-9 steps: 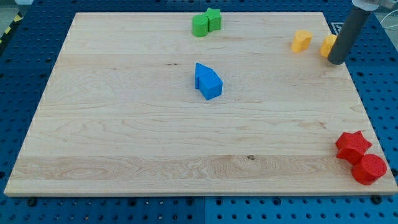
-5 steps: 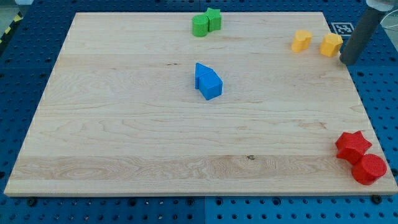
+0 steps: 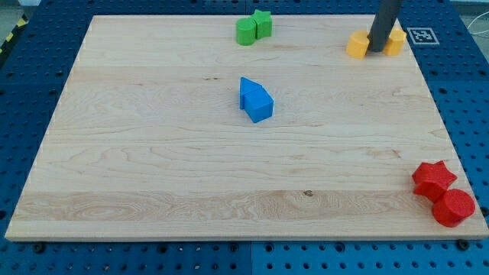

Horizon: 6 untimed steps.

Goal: Slide the yellow hexagon to the top right

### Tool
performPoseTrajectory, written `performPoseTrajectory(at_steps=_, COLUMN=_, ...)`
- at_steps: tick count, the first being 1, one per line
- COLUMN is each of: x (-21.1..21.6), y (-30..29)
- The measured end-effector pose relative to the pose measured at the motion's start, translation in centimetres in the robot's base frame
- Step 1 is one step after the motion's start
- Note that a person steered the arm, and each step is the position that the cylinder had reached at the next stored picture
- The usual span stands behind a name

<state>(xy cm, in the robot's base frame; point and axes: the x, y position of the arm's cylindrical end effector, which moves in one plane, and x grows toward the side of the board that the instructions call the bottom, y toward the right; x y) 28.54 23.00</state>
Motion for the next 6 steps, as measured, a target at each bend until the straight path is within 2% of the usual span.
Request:
performPoseTrajectory(at_steps=1, x=0.7, y=1.2)
performPoseTrajectory(at_steps=3, x=6.3, y=4.6)
performPoseTrajectory(at_steps=4, x=5.9, y=4.9)
performPoseTrajectory(at_steps=6, x=1.9, y=5.0)
